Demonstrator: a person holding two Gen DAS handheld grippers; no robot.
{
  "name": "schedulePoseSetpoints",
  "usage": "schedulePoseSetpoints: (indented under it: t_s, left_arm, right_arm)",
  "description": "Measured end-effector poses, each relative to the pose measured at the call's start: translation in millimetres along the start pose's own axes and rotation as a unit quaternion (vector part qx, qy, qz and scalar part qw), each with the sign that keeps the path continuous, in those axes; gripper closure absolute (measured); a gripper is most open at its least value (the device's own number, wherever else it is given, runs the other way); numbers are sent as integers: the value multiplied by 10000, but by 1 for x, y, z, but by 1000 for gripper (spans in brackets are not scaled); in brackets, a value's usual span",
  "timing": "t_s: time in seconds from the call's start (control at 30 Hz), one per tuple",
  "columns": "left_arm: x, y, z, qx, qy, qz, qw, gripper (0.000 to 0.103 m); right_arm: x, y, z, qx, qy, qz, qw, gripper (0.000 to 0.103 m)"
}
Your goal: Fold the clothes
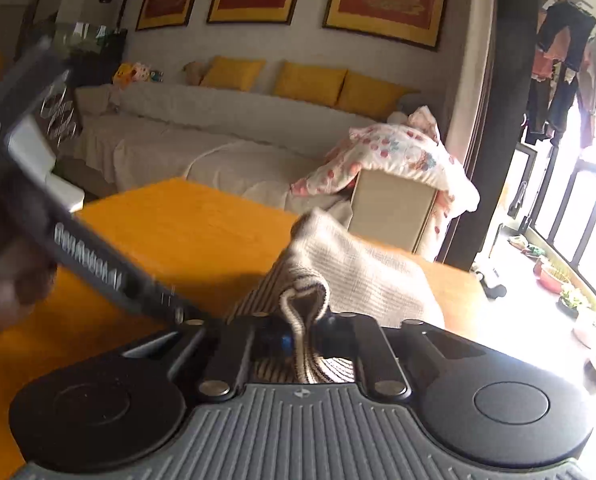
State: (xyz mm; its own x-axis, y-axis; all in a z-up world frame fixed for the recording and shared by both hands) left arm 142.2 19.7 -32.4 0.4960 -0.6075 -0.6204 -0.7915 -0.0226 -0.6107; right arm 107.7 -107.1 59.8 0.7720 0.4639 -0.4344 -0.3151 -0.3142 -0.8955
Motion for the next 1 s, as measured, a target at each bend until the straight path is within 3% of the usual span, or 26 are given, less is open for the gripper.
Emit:
schedulePoseSetpoints:
  t_s: [0.23, 0.57, 0.63, 0.73, 0.8, 0.9, 1.0]
  left_arm:
    - [16, 3, -4, -21, 122, 38, 9999, 76]
    - [9, 17, -4, 116, 273, -43, 9996, 72]
    - [-1, 19, 1, 83, 283, -48, 9996, 60]
    - [-31, 18, 19, -139, 105, -296, 9994, 56]
    - [-50, 9, 31, -447, 80, -543, 9975, 56]
    - [-64, -13, 25, -550, 323, -846, 9944, 56]
    - [-52, -36, -5, -269, 607, -862, 9941, 51]
  right_arm:
    - [13, -31, 6, 79, -431, -110, 9990, 94]
    - [43, 30, -9, 564, -517, 822, 9937, 90]
    - [42, 34, -1, 291, -417, 780, 9957, 90]
    - [41, 44, 25, -573, -151, 682, 9959, 83]
    - [44, 53, 50, -1291, -10, 675, 9893, 77]
    - [51, 67, 76, -2062, 237, 677, 9759, 71]
    - [53, 69, 80, -2138, 341, 680, 9739, 70]
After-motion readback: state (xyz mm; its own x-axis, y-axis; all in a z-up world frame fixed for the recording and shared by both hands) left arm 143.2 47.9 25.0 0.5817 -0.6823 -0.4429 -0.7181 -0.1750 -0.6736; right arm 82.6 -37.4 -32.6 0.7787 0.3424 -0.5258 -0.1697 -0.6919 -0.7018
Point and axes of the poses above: each gripper's, at about its wrist camera, not at the fingertips, and x roughly the way its jaws point, z to its left, y to its underside, the point moved 5 cm from there along x, roughly the way its jaws point, and after that the axes turned 5 degrees about z, right-handed, at the moved point
